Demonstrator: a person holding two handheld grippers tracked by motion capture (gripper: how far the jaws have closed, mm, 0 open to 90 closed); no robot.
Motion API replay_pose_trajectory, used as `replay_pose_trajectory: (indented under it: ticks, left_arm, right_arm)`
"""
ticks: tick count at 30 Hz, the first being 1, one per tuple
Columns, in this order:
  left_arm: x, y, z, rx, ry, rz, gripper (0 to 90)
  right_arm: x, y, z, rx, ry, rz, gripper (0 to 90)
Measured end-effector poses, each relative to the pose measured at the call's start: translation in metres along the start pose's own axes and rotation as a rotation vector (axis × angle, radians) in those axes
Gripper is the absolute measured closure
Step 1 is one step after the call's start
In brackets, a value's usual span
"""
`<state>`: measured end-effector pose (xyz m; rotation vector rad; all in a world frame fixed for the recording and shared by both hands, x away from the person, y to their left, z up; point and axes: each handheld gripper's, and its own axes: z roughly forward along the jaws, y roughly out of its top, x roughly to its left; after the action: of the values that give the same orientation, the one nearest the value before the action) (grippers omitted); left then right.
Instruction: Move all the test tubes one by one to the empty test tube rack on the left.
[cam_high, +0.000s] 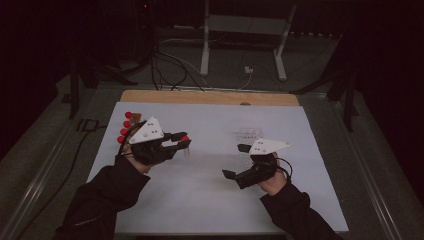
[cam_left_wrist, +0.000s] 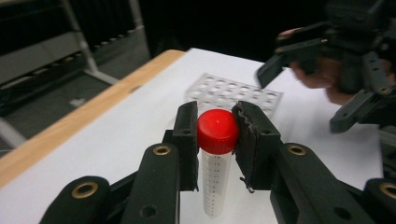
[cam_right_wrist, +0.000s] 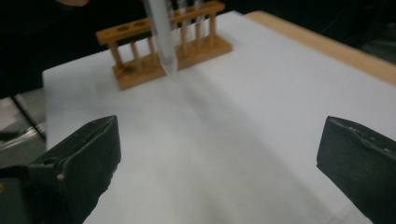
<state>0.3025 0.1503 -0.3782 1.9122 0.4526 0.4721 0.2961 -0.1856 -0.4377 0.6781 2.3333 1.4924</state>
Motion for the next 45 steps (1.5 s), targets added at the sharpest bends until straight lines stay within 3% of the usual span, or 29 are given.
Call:
replay_pose_trajectory:
  ticks: [16,25,30,35,45]
  left_arm:
    - [0.032,-0.02,-0.085,-0.011,0.199,-0.069,71.9]
    - [0.047,-0.044,-0.116,-0.004,0.297,-0.119,72.0]
    - [0.057,-0.059,-0.121,0.0,0.342,-0.149,72.0]
    - [0.066,-0.078,-0.116,0.011,0.372,-0.185,72.0]
    - [0.072,-0.109,-0.098,0.058,0.37,-0.242,71.9]
  right_arm:
    - [0.002,-0.004,-0.008,-0.024,0.002,0.002,0.0]
    - [0.003,-0.004,-0.006,-0.02,0.002,-0.006,0.0]
    - [0.003,-0.004,-0.006,-0.018,-0.001,-0.011,0.0]
    - [0.004,-0.005,-0.006,-0.018,-0.002,-0.012,0.0]
    - [0.002,-0.005,-0.006,-0.015,-0.003,-0.011,0.0]
